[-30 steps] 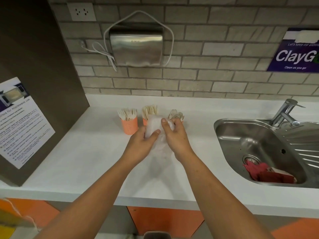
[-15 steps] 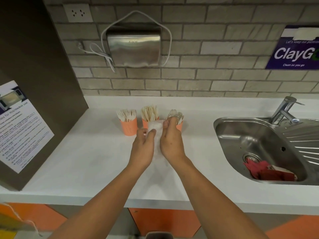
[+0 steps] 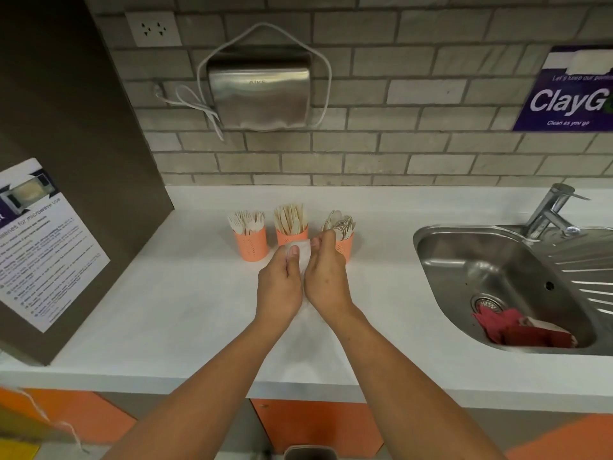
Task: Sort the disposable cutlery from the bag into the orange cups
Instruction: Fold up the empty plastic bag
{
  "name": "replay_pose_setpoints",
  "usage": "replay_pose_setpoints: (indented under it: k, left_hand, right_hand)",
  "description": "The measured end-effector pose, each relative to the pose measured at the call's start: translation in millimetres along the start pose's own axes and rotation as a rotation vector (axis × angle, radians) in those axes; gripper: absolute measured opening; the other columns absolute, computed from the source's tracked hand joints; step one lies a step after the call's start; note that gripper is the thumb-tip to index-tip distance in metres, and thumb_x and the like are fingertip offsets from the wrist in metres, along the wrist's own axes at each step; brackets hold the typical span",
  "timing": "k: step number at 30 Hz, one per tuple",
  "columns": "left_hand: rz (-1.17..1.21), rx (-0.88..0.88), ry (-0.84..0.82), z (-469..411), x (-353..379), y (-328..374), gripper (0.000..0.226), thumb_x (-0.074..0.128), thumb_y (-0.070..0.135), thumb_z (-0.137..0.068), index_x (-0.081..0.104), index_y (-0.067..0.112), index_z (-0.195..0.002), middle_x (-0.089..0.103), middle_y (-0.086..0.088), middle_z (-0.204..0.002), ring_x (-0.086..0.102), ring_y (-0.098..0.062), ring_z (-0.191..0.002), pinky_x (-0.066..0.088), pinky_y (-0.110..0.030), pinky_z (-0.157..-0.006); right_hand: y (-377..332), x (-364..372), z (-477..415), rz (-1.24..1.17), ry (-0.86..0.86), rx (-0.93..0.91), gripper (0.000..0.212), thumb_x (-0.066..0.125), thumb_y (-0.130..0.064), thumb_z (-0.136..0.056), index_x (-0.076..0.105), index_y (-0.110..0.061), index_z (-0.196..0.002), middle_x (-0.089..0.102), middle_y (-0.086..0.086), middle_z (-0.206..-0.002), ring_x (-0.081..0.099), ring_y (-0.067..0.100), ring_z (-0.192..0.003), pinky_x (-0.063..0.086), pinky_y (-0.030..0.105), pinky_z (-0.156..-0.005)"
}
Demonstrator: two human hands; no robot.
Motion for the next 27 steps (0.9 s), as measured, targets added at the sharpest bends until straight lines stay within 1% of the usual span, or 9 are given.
replay_pose_setpoints:
  k: [2,6,9,11,16,19,21,24,27]
  left_hand:
    - [0.011,0.027,0.012,1.5,-2.4,2.7,0.036,0.035,0.037,-0.112,0.067,0.023,-0.119,0.074,0.0,-0.095,0.064,-0.003,-0.085,0.048,-0.015,-0.068]
    - [0.028,0.054,0.052,2.5,-11.2,10.9,0.031,0.036,0.036,-0.112,0.066,0.027,-0.115,0.072,0.006,-0.088,0.065,-0.002,-0.08,0.052,-0.023,-0.069]
    - [0.045,0.034,0.07,-1.4,-18.2,14.2,0.023,0.038,0.034,-0.112,0.061,0.033,-0.11,0.068,0.019,-0.091,0.064,0.01,-0.085,0.051,-0.018,-0.073]
    - [0.045,0.001,0.07,-3.6,-20.2,11.7,0.02,0.04,0.035,-0.111,0.06,0.032,-0.11,0.067,0.019,-0.092,0.065,0.006,-0.086,0.053,-0.029,-0.079]
    - [-0.04,-0.126,0.047,1.7,-26.1,0.4,0.053,0.029,0.07,-0.095,0.053,0.032,-0.123,0.065,0.009,-0.116,0.062,-0.02,-0.107,0.051,-0.049,-0.099]
    - [-0.062,-0.258,-0.044,9.4,-24.3,-16.8,0.069,0.027,0.081,-0.09,0.052,0.028,-0.127,0.066,0.003,-0.116,0.066,-0.024,-0.105,0.059,-0.052,-0.088]
    - [-0.021,-0.244,-0.053,14.2,-23.5,-22.4,0.049,0.036,0.065,-0.102,0.056,0.023,-0.116,0.068,0.004,-0.1,0.069,-0.022,-0.092,0.063,-0.046,-0.074]
    - [-0.025,-0.092,-0.002,16.4,-29.8,-18.4,0.031,0.039,0.034,-0.111,0.062,0.015,-0.106,0.067,0.008,-0.09,0.068,-0.016,-0.088,0.051,-0.023,-0.069]
    - [0.011,-0.058,-0.013,14.1,-32.1,-25.7,0.03,0.038,0.026,-0.112,0.064,0.012,-0.106,0.07,0.005,-0.09,0.067,-0.011,-0.086,0.049,-0.025,-0.07]
  right_hand:
    - [-0.1,-0.6,0.4,-0.028,0.006,0.009,0.011,0.042,-0.011,-0.106,0.038,-0.011,-0.096,0.048,-0.011,-0.075,0.052,-0.011,-0.06,0.038,0.009,-0.052]
    - [12.6,-2.3,-2.9,-0.109,0.034,0.133,0.018,0.041,-0.029,-0.108,0.047,-0.014,-0.102,0.059,-0.006,-0.078,0.057,-0.001,-0.066,0.041,0.018,-0.06]
    - [24.3,7.1,1.1,-0.18,-0.08,0.322,0.047,0.04,-0.055,-0.101,0.052,-0.02,-0.13,0.067,-0.004,-0.115,0.063,0.014,-0.105,0.05,0.033,-0.091]
    - [26.8,16.4,5.9,-0.195,-0.149,0.374,0.052,0.038,-0.052,-0.102,0.047,-0.023,-0.145,0.061,-0.005,-0.13,0.059,0.016,-0.117,0.047,0.035,-0.101]
    - [21.0,21.4,7.0,-0.08,-0.051,0.264,0.04,0.028,-0.036,-0.11,0.044,-0.022,-0.144,0.069,0.003,-0.114,0.065,0.024,-0.105,0.053,0.039,-0.092]
    - [18.6,23.7,9.0,-0.017,-0.014,0.225,0.033,0.028,-0.035,-0.111,0.048,-0.013,-0.125,0.063,-0.001,-0.088,0.064,0.022,-0.084,0.049,0.035,-0.074]
    - [14.2,26.2,12.6,0.0,0.005,0.185,0.03,0.029,-0.032,-0.111,0.047,-0.009,-0.116,0.059,-0.004,-0.081,0.062,0.019,-0.076,0.047,0.033,-0.067]
    - [10.2,36.7,18.1,0.03,-0.012,0.151,0.02,0.033,-0.024,-0.11,0.046,-0.008,-0.11,0.06,0.002,-0.079,0.063,0.021,-0.072,0.05,0.035,-0.062]
    - [10.9,46.6,21.0,0.007,-0.016,0.177,0.014,0.037,-0.021,-0.109,0.044,-0.009,-0.106,0.065,0.011,-0.087,0.065,0.028,-0.077,0.05,0.032,-0.06]
Point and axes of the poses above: each hand's wrist, its own z-axis away from the middle knuckle, its own x-axis out of the palm, y = z × x, the point moved 8 cm from there along -z, towards the middle knuckle
